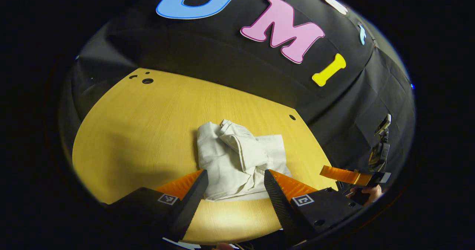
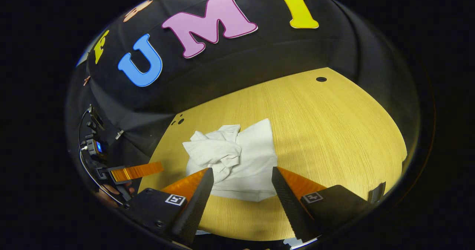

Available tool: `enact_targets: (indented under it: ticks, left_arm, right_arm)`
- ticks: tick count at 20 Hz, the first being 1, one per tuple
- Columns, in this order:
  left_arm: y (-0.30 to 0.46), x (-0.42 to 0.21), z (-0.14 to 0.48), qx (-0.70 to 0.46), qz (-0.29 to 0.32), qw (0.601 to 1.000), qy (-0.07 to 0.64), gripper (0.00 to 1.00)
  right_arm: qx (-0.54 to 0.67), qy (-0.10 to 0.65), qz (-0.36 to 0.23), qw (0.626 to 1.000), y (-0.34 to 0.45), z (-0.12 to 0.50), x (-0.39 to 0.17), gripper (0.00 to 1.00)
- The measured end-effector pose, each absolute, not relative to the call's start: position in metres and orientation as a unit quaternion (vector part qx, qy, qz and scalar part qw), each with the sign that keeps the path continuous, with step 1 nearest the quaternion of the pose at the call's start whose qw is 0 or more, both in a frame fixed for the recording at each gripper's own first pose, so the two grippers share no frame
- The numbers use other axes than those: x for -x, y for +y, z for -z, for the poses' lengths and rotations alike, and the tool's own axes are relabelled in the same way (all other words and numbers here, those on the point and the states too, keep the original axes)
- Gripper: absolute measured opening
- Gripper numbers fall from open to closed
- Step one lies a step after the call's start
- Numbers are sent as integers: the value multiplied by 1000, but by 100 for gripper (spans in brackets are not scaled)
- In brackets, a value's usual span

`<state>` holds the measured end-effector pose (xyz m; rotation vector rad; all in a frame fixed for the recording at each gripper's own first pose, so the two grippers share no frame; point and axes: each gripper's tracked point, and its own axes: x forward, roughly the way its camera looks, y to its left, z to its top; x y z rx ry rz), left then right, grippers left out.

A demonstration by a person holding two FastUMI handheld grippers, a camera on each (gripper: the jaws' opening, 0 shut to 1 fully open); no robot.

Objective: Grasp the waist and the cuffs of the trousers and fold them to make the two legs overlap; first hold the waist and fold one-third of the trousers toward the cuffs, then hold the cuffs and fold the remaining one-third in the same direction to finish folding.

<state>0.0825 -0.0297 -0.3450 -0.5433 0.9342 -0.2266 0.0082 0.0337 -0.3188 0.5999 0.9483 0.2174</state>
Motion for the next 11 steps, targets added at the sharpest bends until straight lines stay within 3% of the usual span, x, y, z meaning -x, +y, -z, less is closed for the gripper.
enact_targets:
  ticks: [10, 11]
  left_arm:
    - [-25, -77, 344, 256, 91, 849, 452, 95]
    - [-25, -75, 344, 260, 88, 848, 453, 91]
  right_arm:
    - [-285, 461, -108, 834, 46, 318, -14, 98]
    - [-281, 462, -104, 834, 44, 317, -16, 98]
